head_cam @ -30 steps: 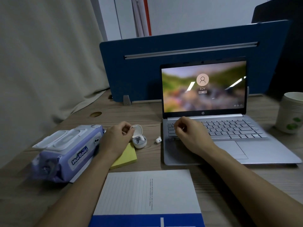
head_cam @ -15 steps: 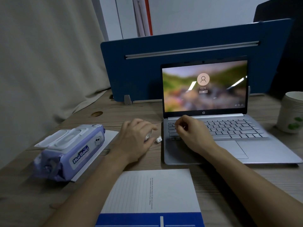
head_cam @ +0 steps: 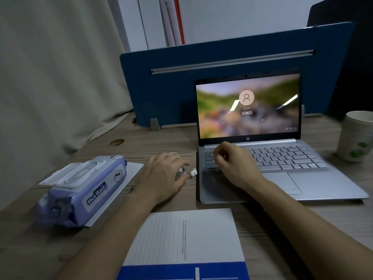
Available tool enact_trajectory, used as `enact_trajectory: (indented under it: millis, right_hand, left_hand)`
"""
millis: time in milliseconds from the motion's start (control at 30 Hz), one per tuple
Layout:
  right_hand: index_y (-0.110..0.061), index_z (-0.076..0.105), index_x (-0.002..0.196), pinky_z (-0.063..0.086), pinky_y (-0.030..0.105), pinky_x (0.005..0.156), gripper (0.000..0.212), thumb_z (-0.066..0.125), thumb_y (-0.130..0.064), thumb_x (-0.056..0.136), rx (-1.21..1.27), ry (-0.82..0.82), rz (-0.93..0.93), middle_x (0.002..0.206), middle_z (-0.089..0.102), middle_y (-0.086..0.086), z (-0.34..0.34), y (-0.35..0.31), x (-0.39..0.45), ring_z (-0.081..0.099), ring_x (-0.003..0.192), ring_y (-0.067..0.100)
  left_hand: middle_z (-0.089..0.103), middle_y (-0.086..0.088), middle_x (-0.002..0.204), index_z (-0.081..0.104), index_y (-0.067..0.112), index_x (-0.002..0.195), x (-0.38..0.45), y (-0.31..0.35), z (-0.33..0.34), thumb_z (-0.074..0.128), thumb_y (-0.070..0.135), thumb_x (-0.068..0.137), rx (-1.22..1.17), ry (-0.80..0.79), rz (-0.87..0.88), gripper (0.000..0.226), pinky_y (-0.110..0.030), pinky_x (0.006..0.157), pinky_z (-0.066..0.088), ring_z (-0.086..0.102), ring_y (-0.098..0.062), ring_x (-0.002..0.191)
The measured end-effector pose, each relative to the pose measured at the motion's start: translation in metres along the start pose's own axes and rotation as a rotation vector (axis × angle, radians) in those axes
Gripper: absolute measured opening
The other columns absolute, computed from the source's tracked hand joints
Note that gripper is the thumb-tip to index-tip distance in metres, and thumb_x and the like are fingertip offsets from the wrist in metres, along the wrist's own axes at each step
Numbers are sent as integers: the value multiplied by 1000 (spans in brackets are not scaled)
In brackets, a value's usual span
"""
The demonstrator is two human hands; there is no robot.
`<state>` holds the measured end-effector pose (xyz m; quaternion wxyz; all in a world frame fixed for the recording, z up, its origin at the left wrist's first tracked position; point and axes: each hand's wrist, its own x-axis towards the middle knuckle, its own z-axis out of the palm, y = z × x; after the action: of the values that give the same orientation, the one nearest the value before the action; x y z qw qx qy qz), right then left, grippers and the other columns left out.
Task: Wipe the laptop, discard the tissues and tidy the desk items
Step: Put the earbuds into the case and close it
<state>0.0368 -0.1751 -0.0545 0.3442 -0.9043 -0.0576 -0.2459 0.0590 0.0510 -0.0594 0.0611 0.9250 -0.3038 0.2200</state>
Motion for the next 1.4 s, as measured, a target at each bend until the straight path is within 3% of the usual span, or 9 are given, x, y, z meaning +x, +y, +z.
enact_trajectory:
  millis: [300,633,767,867,1033,1200,1300,1400]
  right_hand:
    - [-17,67,94,53,40,72,13,56,-21,87,3,0,6,86,69,0,0,0,0,62,78,20]
    - [-18,66,95,52,39,73,14,56,-22,87,-15,7,-12,89,69,1,1,0,1,61,82,21]
    - [-18,66,95,52,41,74,13,56,-21,87,-12,-2,-17,89,69,1,1,0,1,62,83,22]
    - [-18,65,96,53,42,75,13,56,-21,88,-9,-14,-13,91,69,1,1,0,0,62,85,22]
    - [-17,66,98,52,41,76,14,56,-19,88,-35,-29,-27,92,70,3,2,-2,-1,62,86,24]
    - [-15,66,100,52,39,76,14,57,-17,89,-28,-38,-44,92,69,0,2,-3,-4,62,85,20]
    - [-15,66,101,52,37,75,14,57,-16,90,-30,-39,-52,93,69,0,2,-3,-4,62,84,19]
    - [-14,67,101,50,34,75,14,58,-15,90,-29,-43,-61,93,69,0,3,-2,-4,61,83,18]
  left_hand:
    - [61,14,122,56,35,123,9,11,3,50,49,91,35,-59,79,35,-36,91,30,46,-14,116]
    - [66,11,104,61,31,104,19,13,12,50,36,94,38,-5,93,16,-35,84,35,54,-16,103]
    - [64,10,100,63,24,107,15,3,-2,56,24,95,-213,106,31,14,-24,80,47,58,-7,90]
    - [62,12,97,64,24,107,5,-17,-17,60,17,93,-351,204,-31,15,-12,72,48,59,3,85]
    - [66,11,102,68,24,107,-15,-49,-25,61,10,93,-382,91,-111,22,-3,75,41,58,6,93]
    - [65,17,104,70,24,108,-14,-47,-17,59,13,95,-402,21,-91,20,-3,79,39,54,16,94]
    - [67,13,101,70,21,105,-15,-45,-11,59,14,95,-438,12,-69,16,-4,79,39,57,9,95]
    - [70,10,101,71,21,103,-14,-42,-8,59,13,96,-459,5,-42,17,-15,82,44,60,0,94]
